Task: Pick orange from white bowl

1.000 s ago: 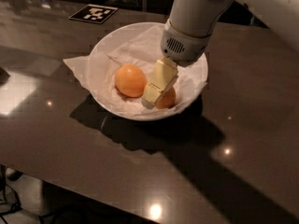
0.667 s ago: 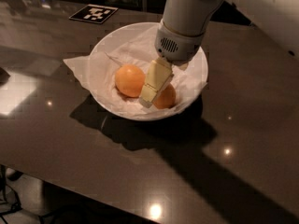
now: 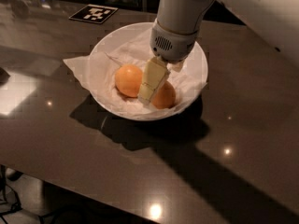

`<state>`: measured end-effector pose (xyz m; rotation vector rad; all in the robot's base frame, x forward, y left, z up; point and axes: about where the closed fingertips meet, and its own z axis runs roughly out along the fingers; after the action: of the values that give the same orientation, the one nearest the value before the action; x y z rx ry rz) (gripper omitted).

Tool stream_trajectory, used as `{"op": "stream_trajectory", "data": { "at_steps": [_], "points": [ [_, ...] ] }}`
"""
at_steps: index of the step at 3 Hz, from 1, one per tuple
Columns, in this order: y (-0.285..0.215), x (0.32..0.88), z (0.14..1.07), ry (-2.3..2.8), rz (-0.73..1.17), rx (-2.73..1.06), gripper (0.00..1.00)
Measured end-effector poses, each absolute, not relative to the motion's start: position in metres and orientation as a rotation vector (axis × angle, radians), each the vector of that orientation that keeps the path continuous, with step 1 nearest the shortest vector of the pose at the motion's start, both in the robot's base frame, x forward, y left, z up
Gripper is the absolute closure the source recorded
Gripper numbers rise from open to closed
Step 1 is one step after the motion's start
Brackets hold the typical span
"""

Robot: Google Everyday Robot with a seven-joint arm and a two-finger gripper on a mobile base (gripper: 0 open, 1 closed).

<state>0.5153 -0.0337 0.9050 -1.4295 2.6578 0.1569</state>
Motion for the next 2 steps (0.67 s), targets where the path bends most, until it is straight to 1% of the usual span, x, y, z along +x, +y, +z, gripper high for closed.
{"op": "stream_trajectory", "data": {
  "at_steps": [1, 2],
  "points": [
    [-0.0336, 0.519, 0.9036, 2.663, 0.155, -1.423, 0.21],
    [-0.0338, 0.523, 0.8988, 2.678, 0.161, -1.419, 0.22]
  ]
}}
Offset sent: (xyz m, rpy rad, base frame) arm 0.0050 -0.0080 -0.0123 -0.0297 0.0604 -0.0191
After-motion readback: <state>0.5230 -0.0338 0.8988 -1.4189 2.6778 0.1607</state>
